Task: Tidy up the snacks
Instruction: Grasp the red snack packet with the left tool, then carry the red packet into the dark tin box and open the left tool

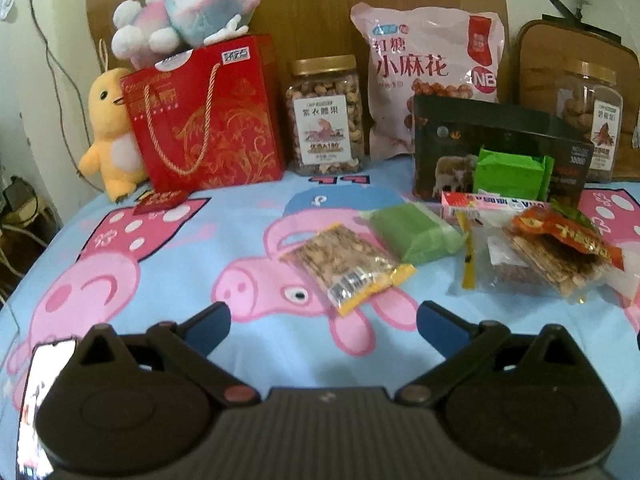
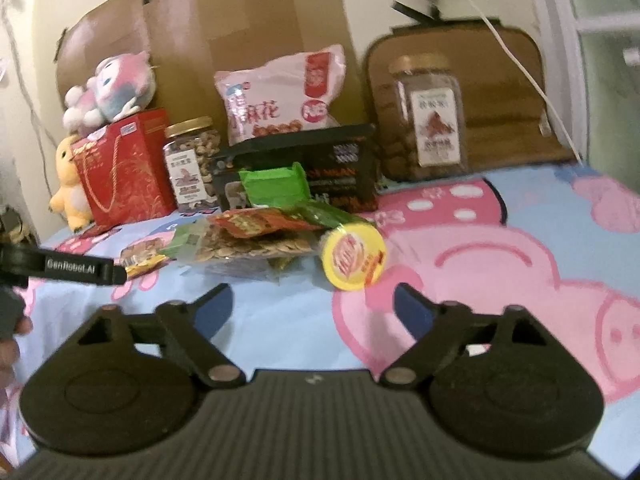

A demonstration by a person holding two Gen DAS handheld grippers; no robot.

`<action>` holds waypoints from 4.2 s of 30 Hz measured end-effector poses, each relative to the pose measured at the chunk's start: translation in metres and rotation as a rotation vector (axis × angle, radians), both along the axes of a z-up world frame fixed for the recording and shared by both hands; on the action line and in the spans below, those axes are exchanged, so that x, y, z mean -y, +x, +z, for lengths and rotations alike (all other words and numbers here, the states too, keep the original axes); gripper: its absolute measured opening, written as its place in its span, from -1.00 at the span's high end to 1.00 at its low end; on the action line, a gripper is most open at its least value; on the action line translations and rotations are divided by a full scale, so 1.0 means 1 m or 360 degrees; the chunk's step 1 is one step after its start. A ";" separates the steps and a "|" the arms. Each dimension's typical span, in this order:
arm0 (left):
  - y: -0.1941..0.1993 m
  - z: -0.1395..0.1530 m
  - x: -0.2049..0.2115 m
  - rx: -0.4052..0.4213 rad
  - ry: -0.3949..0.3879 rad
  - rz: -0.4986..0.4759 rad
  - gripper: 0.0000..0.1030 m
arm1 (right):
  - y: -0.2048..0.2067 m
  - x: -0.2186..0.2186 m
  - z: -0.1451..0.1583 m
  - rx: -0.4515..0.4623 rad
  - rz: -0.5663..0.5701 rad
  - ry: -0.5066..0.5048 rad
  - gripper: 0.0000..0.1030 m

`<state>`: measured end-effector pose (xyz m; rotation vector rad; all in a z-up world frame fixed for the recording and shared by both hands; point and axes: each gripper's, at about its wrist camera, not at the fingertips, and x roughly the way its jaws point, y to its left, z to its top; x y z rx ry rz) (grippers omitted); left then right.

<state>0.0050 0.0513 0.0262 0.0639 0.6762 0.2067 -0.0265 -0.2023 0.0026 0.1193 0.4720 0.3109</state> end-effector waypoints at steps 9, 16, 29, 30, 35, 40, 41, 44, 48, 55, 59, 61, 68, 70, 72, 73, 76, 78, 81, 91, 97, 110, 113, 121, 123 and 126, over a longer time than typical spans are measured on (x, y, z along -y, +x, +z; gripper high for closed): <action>0.023 0.019 -0.008 0.0023 -0.0505 -0.0381 -0.33 | 0.033 -0.007 0.017 0.0036 0.0169 -0.0089 0.01; 0.071 0.024 0.018 -0.0025 -0.0543 -0.0564 -0.22 | 0.072 -0.009 0.017 -0.0179 0.0289 0.0027 -0.01; 0.073 0.013 0.040 -0.0131 -0.0564 -0.0834 0.65 | 0.073 -0.021 0.012 -0.0185 0.0426 0.0007 0.29; 0.068 0.013 0.038 -0.0124 -0.0567 -0.0821 0.65 | 0.068 -0.024 0.013 -0.0158 0.0436 -0.0016 0.31; 0.031 0.010 0.006 -0.0114 -0.0700 -0.0754 0.54 | 0.039 -0.040 0.015 -0.0026 0.0572 -0.0121 0.42; -0.008 0.010 -0.033 -0.0051 -0.0800 -0.0701 -0.19 | 0.034 -0.040 0.014 -0.0296 0.0909 0.0145 0.64; -0.013 0.010 -0.037 -0.0052 -0.0787 -0.0695 -0.21 | 0.034 -0.042 0.010 -0.0349 0.0957 0.0152 0.65; -0.017 0.003 -0.045 -0.0105 -0.0765 -0.0653 -0.21 | 0.038 -0.042 0.003 -0.0416 0.0965 0.0129 0.69; -0.009 -0.006 -0.052 -0.0165 -0.0831 -0.0638 -0.21 | 0.038 -0.040 0.001 -0.0417 0.0868 0.0108 0.56; 0.010 -0.019 -0.029 -0.0221 -0.0747 -0.0791 -0.18 | 0.028 -0.049 -0.002 -0.0373 0.0887 0.0031 0.45; 0.001 -0.017 -0.027 -0.0233 -0.0840 -0.0948 0.27 | 0.026 -0.053 -0.004 -0.0370 0.0932 0.0004 0.65; -0.003 -0.010 -0.027 -0.0215 -0.0872 -0.0982 0.30 | 0.028 -0.052 0.001 -0.0342 0.0937 0.0034 0.70; 0.009 0.029 -0.033 -0.0009 -0.0834 -0.0919 -0.07 | 0.060 -0.038 0.032 -0.0289 0.0927 0.0253 0.81; 0.018 0.029 -0.043 0.0014 -0.0855 -0.0855 -0.22 | 0.067 -0.031 0.039 -0.0289 0.0915 0.0313 0.82; 0.026 0.023 -0.054 -0.0019 -0.0942 -0.0822 -0.51 | 0.073 -0.021 0.041 -0.0313 0.0922 0.0388 0.82; 0.028 0.019 -0.057 -0.0026 -0.0992 -0.0825 -0.56 | 0.076 -0.014 0.040 -0.0344 0.0937 0.0451 0.82; 0.031 0.010 -0.062 -0.0068 -0.1178 -0.0907 -0.66 | 0.083 0.004 0.038 -0.0420 0.0957 0.0638 0.82; 0.033 0.006 -0.059 -0.0094 -0.1304 -0.0989 -0.55 | 0.086 0.013 0.036 -0.0458 0.0970 0.0784 0.82; 0.039 0.008 -0.055 -0.0106 -0.1422 -0.1061 -0.12 | 0.091 0.018 0.037 -0.0494 0.0984 0.0926 0.82; 0.133 0.066 -0.018 -0.0008 -0.1067 -0.0971 0.29 | 0.156 0.025 0.071 -0.0316 0.0772 0.0827 0.82; 0.199 0.052 0.010 -0.0082 -0.0881 -0.0797 0.26 | 0.213 0.001 0.066 -0.0277 0.0544 0.0523 0.80; 0.135 0.048 -0.027 0.0098 -0.0677 -0.0696 -0.14 | 0.162 0.017 0.058 0.0030 0.0278 0.0125 0.07; 0.131 0.028 -0.048 0.0034 -0.0574 -0.0533 -0.24 | 0.145 0.027 0.037 -0.0087 0.0262 0.0170 0.07; 0.158 -0.005 -0.055 -0.0198 -0.0720 -0.0477 -0.24 | 0.149 0.046 -0.002 -0.0359 0.0151 0.0342 0.05; 0.166 -0.006 -0.037 -0.0217 -0.0674 -0.0518 -0.24 | 0.164 0.037 0.001 -0.0368 0.0180 0.0331 0.05; 0.178 -0.014 -0.013 -0.0286 -0.0658 -0.0587 -0.26 | 0.180 0.018 0.003 -0.0398 0.0277 0.0250 0.06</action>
